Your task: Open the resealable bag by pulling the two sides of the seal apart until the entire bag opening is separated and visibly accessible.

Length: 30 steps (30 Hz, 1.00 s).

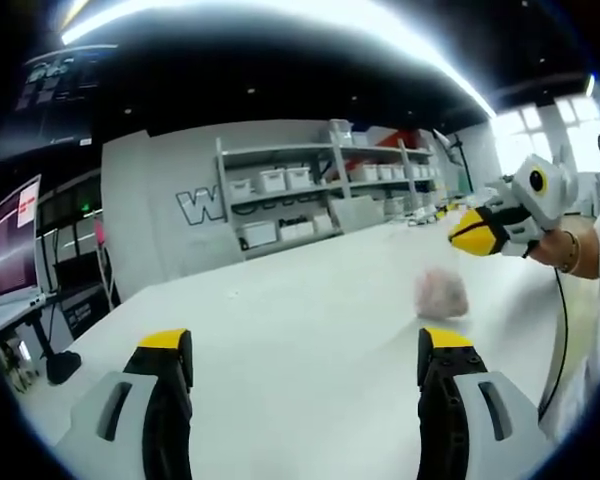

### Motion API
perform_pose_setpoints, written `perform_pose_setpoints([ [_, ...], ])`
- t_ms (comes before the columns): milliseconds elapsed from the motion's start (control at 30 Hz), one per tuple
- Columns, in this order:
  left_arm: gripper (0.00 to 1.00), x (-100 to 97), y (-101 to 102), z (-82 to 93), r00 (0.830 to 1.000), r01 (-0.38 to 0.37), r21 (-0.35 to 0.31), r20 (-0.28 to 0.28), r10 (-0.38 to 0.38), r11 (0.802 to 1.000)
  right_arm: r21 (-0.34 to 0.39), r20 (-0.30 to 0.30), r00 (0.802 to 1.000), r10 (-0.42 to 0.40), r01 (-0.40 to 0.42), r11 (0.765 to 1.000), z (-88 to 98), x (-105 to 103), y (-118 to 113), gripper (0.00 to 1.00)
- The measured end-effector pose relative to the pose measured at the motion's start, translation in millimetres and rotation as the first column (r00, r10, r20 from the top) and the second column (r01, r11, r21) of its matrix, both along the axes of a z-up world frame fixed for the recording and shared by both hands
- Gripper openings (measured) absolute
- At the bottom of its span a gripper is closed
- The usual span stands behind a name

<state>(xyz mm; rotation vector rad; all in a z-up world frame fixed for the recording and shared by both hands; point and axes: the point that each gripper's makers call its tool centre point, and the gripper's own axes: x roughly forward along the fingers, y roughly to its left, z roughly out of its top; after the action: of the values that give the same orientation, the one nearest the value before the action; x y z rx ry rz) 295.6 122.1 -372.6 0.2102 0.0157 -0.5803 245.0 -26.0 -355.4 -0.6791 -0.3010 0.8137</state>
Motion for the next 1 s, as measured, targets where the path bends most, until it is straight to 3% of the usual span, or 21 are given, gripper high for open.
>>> perform_pose_setpoints([
  [200, 0.89, -2.6, 1, -2.9, 1.0, 0.01, 0.011, -0.002, -0.01, 1.0, -0.038, -0.036, 0.998, 0.059, -0.061, 0.997, -15.0, -5, 20, 0.0],
  [400, 0.77, -10.5, -4, -11.2, 0.998, 0.056, 0.047, -0.008, -0.056, 0.997, -0.096, -0.042, 0.996, 0.084, -0.088, 0.991, -27.5, -11, 35, 0.0],
  [633, 0.61, -18.3, -12, -18.8, 0.993, 0.113, 0.108, -0.001, -0.114, 0.988, -0.102, -0.062, 0.994, 0.095, -0.101, 0.99, -34.0, -13, 41, 0.0],
  [767, 0.58, -22.2, -16, -17.3, 0.99, 0.137, 0.119, 0.015, -0.14, 0.983, -0.091, -0.086, 0.992, 0.096, -0.103, 0.99, -36.6, -13, 43, 0.0],
  [933, 0.47, -31.4, -26, -17.8, 0.978, 0.193, 0.161, 0.041, -0.202, 0.968, -0.097, -0.109, 0.989, 0.101, -0.112, 0.989, -43.4, -14, 46, 0.0],
  [1000, 0.42, -36.3, -32, -17.6, 0.967, 0.222, 0.209, 0.075, -0.242, 0.952, -0.096, -0.115, 0.988, 0.102, -0.113, 0.989, -44.6, -14, 47, 0.0],
])
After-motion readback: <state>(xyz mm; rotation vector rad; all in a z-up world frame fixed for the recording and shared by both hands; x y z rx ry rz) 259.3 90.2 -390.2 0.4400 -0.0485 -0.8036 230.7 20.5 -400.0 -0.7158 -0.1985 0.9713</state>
